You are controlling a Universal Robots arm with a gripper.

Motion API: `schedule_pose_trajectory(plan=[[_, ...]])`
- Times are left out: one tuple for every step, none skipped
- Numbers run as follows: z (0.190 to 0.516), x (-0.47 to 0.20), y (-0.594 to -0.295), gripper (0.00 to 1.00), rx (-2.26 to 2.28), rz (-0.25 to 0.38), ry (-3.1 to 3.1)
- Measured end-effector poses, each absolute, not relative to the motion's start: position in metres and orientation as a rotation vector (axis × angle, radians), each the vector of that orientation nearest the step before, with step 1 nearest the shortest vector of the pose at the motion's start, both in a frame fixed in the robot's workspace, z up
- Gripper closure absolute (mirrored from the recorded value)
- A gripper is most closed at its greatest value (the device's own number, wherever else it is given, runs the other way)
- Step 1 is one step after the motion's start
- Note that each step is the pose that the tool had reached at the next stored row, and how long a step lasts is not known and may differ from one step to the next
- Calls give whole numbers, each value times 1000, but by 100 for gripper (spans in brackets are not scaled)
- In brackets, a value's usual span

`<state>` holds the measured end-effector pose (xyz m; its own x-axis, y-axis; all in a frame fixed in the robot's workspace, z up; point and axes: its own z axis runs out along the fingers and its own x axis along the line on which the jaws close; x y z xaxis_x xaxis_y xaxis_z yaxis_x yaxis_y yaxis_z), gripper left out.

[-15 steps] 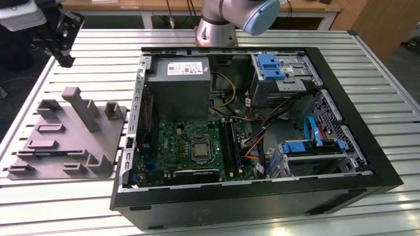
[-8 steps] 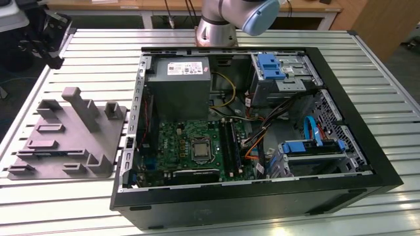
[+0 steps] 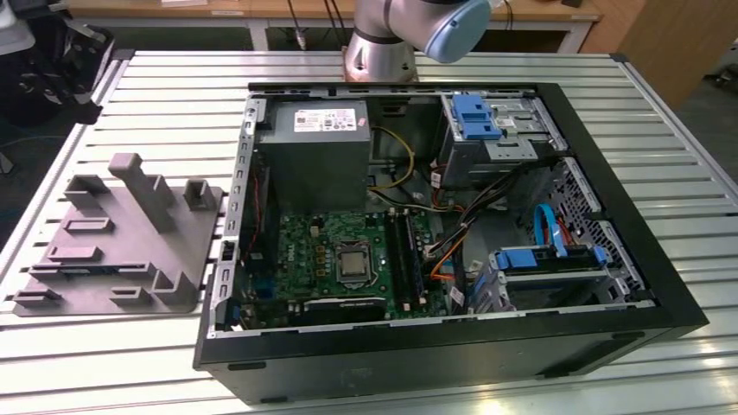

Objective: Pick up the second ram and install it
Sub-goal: 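Reach for the second ram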

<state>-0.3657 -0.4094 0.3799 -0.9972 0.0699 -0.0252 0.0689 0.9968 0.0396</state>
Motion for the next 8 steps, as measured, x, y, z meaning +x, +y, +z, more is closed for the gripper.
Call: schedule_pose_trajectory(plan=[[380,-367,-410,90,107,59,3113],[380,-368,-411,90,106,59,3113],[379,-369,-412,90,106,59,3113],[379,-370,-413,90,105,58,3113],[379,-371,-414,90,104,59,3113],[378,-372,-415,90,104,59,3113],[378,-373,-416,90,103,59,3113],[377,-374,-418,90,103,59,3113]])
